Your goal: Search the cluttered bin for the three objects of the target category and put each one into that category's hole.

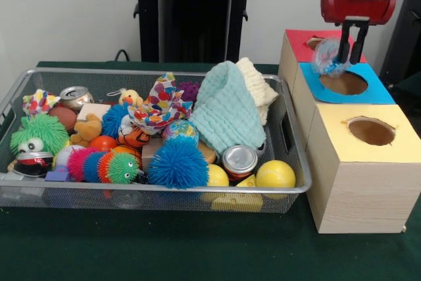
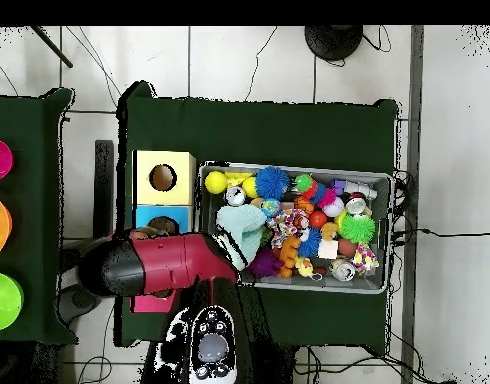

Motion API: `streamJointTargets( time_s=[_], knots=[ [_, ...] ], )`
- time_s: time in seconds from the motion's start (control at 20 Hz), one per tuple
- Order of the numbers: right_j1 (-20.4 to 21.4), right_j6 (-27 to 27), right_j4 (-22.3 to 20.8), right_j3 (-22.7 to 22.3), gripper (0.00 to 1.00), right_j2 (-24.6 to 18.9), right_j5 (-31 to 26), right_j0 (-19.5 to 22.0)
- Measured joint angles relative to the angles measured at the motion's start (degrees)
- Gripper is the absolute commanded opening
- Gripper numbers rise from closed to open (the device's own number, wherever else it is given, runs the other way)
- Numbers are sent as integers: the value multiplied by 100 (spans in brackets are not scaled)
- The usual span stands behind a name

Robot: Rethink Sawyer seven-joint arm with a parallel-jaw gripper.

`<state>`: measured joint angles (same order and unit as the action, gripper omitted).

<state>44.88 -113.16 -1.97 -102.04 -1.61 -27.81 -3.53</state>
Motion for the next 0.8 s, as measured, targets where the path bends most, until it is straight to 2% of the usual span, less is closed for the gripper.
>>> streamJointTargets(
  time_s=[0.45, 0.8],
  knots=[
    [-8, 0, 51, 478, 0, 154, -414, -30],
    [-61, 0, 154, 785, 0, 313, -619, -232]
  ],
)
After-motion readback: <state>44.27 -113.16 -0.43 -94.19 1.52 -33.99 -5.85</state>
